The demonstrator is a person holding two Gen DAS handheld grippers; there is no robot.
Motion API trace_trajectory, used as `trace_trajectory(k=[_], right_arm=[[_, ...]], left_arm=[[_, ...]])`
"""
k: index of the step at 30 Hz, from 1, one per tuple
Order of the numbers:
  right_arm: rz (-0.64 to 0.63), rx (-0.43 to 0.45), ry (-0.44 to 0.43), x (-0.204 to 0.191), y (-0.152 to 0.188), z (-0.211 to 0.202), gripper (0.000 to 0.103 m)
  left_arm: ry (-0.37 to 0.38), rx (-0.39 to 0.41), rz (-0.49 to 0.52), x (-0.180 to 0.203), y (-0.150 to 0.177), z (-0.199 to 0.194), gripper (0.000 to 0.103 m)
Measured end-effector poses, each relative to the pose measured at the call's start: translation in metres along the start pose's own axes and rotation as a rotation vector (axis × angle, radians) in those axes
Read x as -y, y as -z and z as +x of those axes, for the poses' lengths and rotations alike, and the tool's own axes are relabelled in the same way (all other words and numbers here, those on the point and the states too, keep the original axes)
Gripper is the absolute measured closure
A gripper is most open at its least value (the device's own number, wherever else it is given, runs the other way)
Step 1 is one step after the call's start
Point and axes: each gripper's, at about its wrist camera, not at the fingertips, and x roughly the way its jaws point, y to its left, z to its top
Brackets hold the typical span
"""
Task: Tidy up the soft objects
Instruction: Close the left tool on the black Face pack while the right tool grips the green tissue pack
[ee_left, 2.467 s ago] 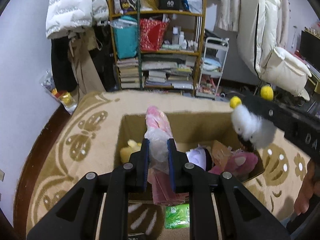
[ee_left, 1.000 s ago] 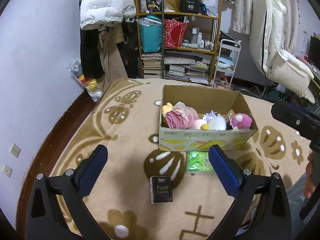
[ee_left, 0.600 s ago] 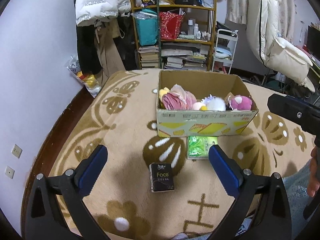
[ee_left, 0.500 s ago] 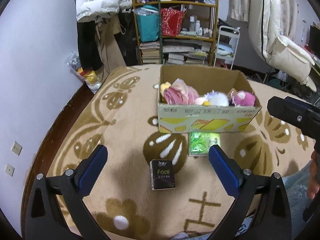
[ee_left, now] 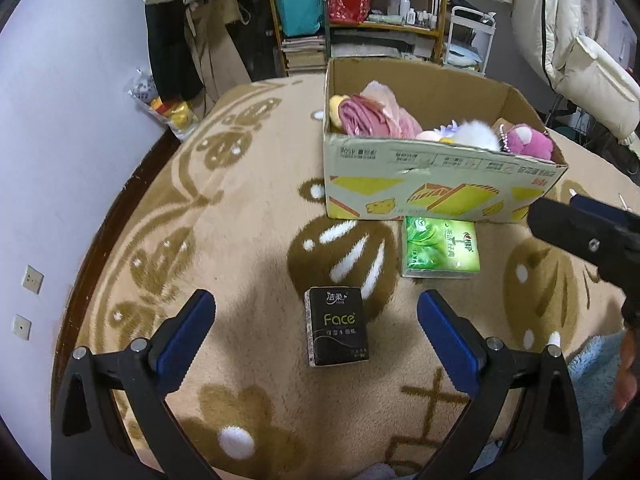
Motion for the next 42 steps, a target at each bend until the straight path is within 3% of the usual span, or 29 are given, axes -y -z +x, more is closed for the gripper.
trace_trajectory(k=[15,33,42], right_arm=[[0.068,-0.149,-0.023,0.007,-0.002,0.072,0.000],[0.108,-0.221,0.035,0.011,0.009,0.120,0.001],[0.106,-0.228,0.044,0.006,0.010,0.129,0.000]], left_arm=[[0.071,-0.177,-0.085,-0.014,-0.004,0.066,0.003],[0.040,-0.298,-0.057,-0.006,0.004,0.106,0.003],[0.054,-0.331,-0.046,0.001,0.010,0.114,0.023]])
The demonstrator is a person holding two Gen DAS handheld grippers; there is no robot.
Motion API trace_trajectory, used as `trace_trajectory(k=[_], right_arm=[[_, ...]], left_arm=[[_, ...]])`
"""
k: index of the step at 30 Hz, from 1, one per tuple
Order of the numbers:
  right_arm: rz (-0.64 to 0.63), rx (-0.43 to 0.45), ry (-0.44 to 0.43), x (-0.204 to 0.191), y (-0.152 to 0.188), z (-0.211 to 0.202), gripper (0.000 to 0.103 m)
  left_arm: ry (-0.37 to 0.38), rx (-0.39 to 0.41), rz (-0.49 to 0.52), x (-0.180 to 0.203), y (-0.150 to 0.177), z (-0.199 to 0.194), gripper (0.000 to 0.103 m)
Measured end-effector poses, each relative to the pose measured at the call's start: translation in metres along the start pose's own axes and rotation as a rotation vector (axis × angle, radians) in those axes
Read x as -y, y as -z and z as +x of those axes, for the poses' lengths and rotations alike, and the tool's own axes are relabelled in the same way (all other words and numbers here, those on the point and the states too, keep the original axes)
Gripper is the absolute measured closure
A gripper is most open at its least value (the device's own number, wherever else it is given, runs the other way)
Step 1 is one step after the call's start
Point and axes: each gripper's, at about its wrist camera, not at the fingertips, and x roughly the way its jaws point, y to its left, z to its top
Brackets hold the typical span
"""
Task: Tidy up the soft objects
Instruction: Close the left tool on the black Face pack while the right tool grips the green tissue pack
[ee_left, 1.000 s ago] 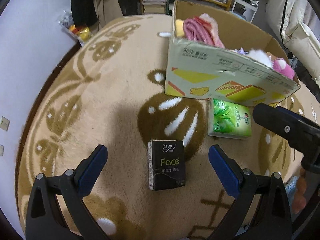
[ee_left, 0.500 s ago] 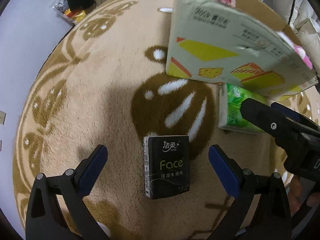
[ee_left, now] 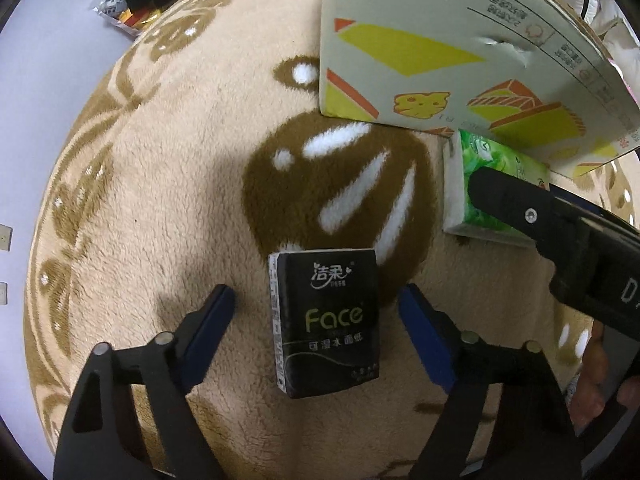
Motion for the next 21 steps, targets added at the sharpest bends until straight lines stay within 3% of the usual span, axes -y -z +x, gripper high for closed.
trace_trajectory(k=[9,13,21], right_arm=[[-0.016,-0.015,0.038,-0.014,0.002,0.009,0.000],[-0.011,-0.014,0.031,-0.018,0.003,0.014,0.001],[-0.051,-0.015,0.075,-0.019,0.010,0.008,0.025]], left_arm=[[-0.006,0.018,-0.029,-0.006,0.002,-0.003,0.055],[0.001,0.034,-0.030,-0.008,0.003,-0.007,0.058],[0.003,0.067,-0.034,-0.008,0.000,-0.023,0.058]])
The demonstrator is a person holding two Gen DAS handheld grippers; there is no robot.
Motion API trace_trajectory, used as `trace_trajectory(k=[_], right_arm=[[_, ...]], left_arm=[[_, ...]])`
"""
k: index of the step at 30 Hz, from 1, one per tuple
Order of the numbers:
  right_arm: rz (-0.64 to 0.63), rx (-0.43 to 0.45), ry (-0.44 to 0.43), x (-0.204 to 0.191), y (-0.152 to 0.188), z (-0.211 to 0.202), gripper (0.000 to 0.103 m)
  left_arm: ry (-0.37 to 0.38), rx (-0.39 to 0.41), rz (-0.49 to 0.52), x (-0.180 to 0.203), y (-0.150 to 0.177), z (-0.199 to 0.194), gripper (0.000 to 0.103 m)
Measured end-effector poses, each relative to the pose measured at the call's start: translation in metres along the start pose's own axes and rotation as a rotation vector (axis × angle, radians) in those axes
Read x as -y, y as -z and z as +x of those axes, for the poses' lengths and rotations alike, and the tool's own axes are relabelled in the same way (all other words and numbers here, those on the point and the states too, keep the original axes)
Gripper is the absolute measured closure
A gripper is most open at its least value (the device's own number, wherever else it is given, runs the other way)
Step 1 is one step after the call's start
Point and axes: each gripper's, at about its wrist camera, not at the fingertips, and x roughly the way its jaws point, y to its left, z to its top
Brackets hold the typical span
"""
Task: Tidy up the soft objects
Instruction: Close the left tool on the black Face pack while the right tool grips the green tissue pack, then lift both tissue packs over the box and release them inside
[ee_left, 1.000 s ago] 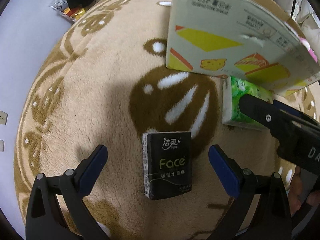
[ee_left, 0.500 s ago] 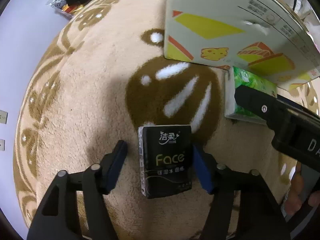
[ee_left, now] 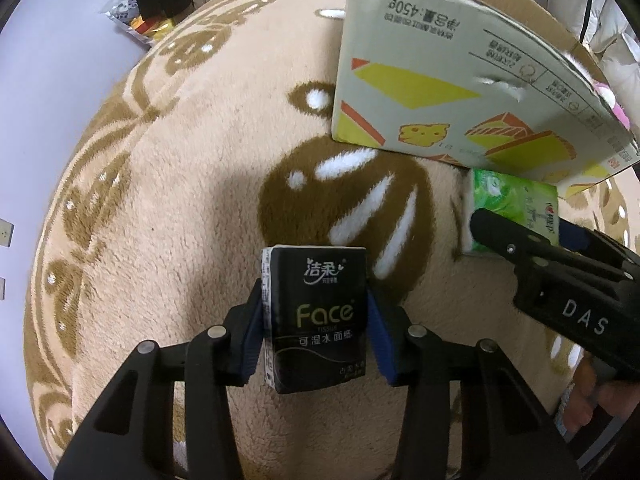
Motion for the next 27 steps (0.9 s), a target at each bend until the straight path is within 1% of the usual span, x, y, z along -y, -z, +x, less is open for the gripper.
trace_trajectory(k=[6,9,12,16,20,24,27], right_arm=[[0.014,-0.005,-0.019,0.009,0.006,-0.009,0.032],[-0.012,-0.002,-0.021,0.013,0.012,-0.017,0.033],[-0.007,-0.003,-0.025,0.017,0.019,-0.023,0.034],[0.009,0.015,-0.006,0.023,0.024,-0.036,0.034],[0.012,0.055,0.018,0.032,0.028,-0.060,0.035],[0.040,0.119,0.001,0.047,0.035,-0.095,0.035],[0.043,0.184,-0.013,0.050,0.037,-0.121,0.035]], left_arm=[[0.009,0.047,-0.008,-0.002,-0.003,-0.011,0.058],[-0.015,0.082,-0.011,-0.002,0.002,-0.018,0.058],[0.000,0.139,-0.014,-0.002,0.003,-0.031,0.058],[-0.011,0.217,-0.008,0.002,0.006,-0.048,0.058],[-0.007,0.295,-0.003,0.003,0.009,-0.066,0.058],[-0.012,0.340,0.012,0.006,0.010,-0.076,0.058],[-0.020,0.367,0.026,0.009,0.011,-0.083,0.058]])
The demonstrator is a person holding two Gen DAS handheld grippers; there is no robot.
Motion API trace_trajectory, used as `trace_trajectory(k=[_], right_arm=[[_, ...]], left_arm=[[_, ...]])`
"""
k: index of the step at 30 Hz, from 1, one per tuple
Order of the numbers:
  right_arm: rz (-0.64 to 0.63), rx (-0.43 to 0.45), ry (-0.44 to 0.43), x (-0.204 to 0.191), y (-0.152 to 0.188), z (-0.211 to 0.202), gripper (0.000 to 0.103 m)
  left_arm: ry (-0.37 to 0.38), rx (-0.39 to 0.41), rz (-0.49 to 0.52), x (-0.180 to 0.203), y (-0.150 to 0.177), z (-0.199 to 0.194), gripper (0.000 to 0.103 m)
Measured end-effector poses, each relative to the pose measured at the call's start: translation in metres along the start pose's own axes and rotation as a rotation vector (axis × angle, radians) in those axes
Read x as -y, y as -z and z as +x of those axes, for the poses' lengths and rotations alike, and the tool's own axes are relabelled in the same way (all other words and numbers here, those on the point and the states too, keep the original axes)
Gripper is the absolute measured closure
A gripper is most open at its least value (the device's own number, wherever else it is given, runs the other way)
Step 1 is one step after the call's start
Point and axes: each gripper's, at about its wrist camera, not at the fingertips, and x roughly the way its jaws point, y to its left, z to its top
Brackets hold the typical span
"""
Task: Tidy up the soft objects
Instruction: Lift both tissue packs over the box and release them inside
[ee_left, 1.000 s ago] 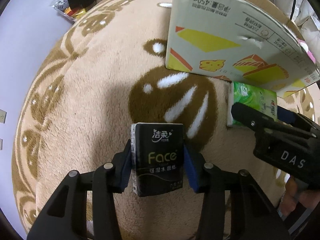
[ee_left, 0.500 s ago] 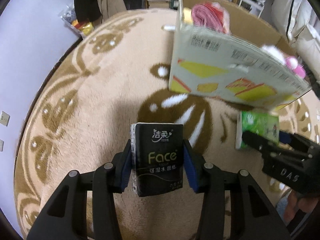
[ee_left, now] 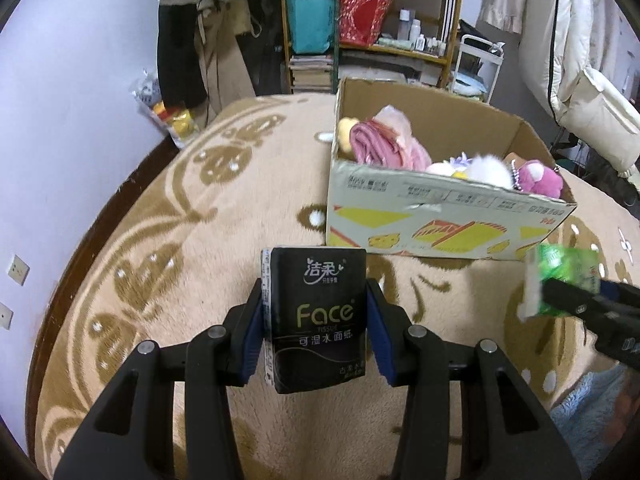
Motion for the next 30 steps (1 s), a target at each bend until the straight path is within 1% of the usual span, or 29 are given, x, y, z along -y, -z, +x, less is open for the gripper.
trace_trajectory(k=[2,5,6,10,12,15,19,22,26,30], right_arm=[[-0.010,0.051,0.000,0.007,-0.004,-0.024,0.035],[-0.017,0.120,0.004,0.007,-0.012,-0.046,0.035],[-0.015,0.133,0.005,0.006,-0.013,-0.046,0.035],[-0.024,0.196,0.015,0.003,-0.022,-0.066,0.035],[-0.034,0.221,0.006,0.004,-0.028,-0.077,0.035],[-0.059,0.254,0.014,-0.001,-0.041,-0.079,0.035],[-0.064,0.273,0.003,-0.003,-0.054,-0.081,0.035],[-0.070,0.282,-0.005,-0.002,-0.063,-0.077,0.035],[-0.084,0.283,0.010,0.002,-0.074,-0.066,0.035],[-0.050,0.261,0.003,0.014,-0.085,-0.051,0.035]], left_arm=[[-0.002,0.020,0.006,0.003,-0.003,-0.008,0.058],[0.000,0.055,0.012,0.006,-0.008,-0.019,0.058],[0.001,0.067,0.015,0.007,-0.010,-0.023,0.058],[0.034,0.135,0.026,0.013,-0.016,-0.037,0.058],[0.040,0.147,0.038,0.017,-0.019,-0.039,0.058],[0.033,0.159,0.063,0.027,-0.029,-0.042,0.058],[0.039,0.192,0.094,0.038,-0.048,-0.046,0.058],[0.047,0.207,0.098,0.043,-0.065,-0.044,0.058],[0.048,0.216,0.081,0.042,-0.089,-0.031,0.058],[0.037,0.203,0.088,0.045,-0.104,-0.016,0.058]])
